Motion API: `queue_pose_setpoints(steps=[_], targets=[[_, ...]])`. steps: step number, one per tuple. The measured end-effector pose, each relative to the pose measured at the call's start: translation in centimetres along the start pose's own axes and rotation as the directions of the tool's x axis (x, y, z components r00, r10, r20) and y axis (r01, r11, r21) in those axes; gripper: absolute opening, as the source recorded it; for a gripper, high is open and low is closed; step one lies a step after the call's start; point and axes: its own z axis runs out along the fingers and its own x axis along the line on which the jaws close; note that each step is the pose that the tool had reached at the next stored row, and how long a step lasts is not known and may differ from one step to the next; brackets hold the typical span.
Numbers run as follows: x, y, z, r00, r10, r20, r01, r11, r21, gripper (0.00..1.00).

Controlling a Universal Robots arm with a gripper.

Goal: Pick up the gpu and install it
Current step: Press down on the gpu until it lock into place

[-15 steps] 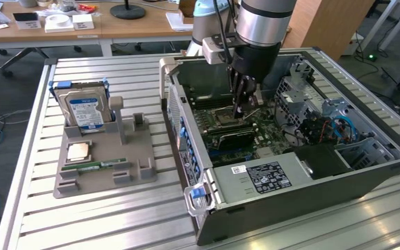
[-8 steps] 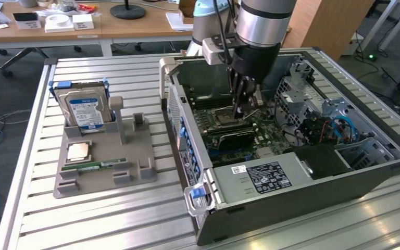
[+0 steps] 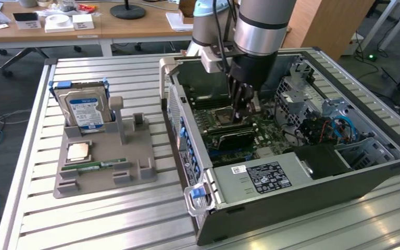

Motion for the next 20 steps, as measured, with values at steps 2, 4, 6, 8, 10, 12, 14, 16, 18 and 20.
queue_pose_setpoints(steps=[2, 4, 6, 8, 10, 12, 14, 16, 18, 20], targets=[[0.0, 0.01, 0.35, 1.0, 0.0, -0.0002, 0.0, 1.0, -0.0001, 0.11], [0.0, 0.02, 0.73, 1.0, 0.0, -0.0001, 0.0, 1.0, -0.0001, 0.11], [0.0, 0.03, 1.09, 1.0, 0.0, 0.0, 0.0, 1.0, 0.0, 0.11], [0.0, 0.04, 1.15, 1.0, 0.0, 0.0, 0.0, 1.0, -0.0001, 0.11], [0.0, 0.03, 1.16, 1.0, 0.0, 0.0011, 0.0, 1.0, -0.0001, 0.11], [-0.1, 0.04, 1.2, 1.0, 0.0, 0.0053, 0.0, 1.0, -0.0001, 0.11], [-0.3, 0.05, 1.24, 1.0, 0.0, 0.0095, 0.0, 1.0, -0.0001, 0.11], [-0.4, 0.04, 1.31, 0.9999, 0.0, 0.0148, 0.0, 1.0, -0.0002, 0.11], [-0.4, 0.05, 1.57, 0.9998, 0.0, 0.0177, 0.0, 1.0, -0.0001, 0.11], [-0.4, 0.07, 1.93, 0.9998, 0.001, 0.0184, -0.001, 1.0, -0.0002, 0.11]])
